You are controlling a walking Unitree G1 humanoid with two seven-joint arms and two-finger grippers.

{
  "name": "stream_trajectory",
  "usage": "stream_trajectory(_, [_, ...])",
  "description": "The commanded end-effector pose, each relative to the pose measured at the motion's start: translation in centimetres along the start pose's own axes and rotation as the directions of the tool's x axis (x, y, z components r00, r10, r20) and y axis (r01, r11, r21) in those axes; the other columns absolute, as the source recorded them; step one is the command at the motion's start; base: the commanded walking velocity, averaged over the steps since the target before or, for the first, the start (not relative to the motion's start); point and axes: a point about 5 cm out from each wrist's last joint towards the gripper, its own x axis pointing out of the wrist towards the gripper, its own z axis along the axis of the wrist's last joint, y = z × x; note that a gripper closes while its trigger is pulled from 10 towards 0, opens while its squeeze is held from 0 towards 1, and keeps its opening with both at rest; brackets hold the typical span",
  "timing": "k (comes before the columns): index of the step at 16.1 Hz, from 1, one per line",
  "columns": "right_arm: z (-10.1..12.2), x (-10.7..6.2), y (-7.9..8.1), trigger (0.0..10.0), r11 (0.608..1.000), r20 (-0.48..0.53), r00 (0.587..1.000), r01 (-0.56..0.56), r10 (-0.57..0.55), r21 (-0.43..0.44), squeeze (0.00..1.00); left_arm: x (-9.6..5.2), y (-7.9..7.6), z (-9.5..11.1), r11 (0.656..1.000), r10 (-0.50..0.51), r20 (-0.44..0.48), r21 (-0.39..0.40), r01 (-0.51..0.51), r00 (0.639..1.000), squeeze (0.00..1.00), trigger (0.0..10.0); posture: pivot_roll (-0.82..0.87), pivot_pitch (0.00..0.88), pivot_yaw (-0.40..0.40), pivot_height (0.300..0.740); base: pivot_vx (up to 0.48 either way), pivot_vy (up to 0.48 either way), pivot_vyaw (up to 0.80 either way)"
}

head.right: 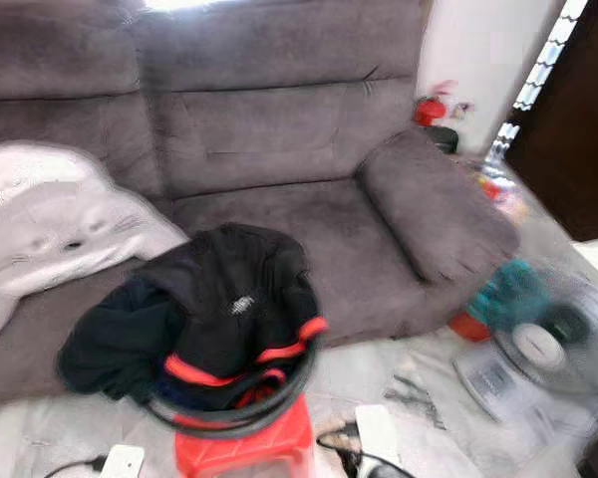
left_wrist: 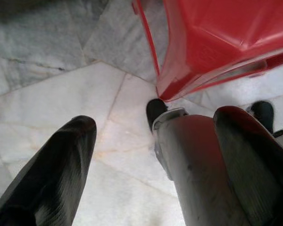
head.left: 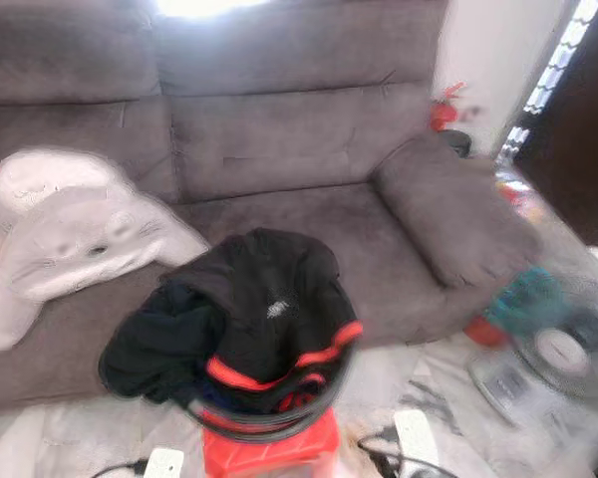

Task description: Hang hanger

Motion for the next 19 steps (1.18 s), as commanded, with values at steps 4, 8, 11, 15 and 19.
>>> stream_trajectory(4, [0.43,0.07,0.12,10.0,1.0,0.008,1.0,-0.004,0.004,-0.011,0.0,-0.33,-0.09,-1.51,1.0,-0.007,-0.057,0.013,0.008,0.998,0.0,10.0,-0.05,0.031,-0.072,0.74,0.0,0.0,0.8])
stream_trajectory(8, [0.32,0.08,0.13,10.0,1.0,0.001,1.0,0.001,-0.001,0.01,0.0,-0.34,-0.07,-1.5,1.0,-0.008,-0.055,0.013,0.009,0.998,0.0,10.0,-0.05,0.037,-0.071,0.74,0.0,0.0,0.0])
stream_trajectory(11, [0.29,0.08,0.12,10.0,1.0,-0.003,1.0,0.003,-0.003,0.011,0.0,-0.34,-0.12,-1.51,1.0,-0.013,-0.056,0.014,0.014,0.998,0.0,10.0,-0.05,0.037,-0.071,0.74,0.0,0.0,0.0])
stream_trajectory(15, [0.24,0.08,0.13,10.0,1.0,-0.005,1.0,0.004,-0.004,0.012,0.0,-0.31,-0.11,-1.4,1.0,-0.014,-0.052,0.009,0.014,0.999,0.0,10.0,-0.05,0.034,-0.07,0.74,-0.123,0.0,0.0])
stream_trajectory(19, [0.25,0.08,0.13,10.0,1.0,-0.004,1.0,0.005,-0.005,0.012,0.0,-0.29,-0.11,-1.33,1.0,-0.014,-0.051,0.01,0.014,0.999,0.0,10.0,-0.05,0.034,-0.07,0.74,-0.246,0.0,0.0])
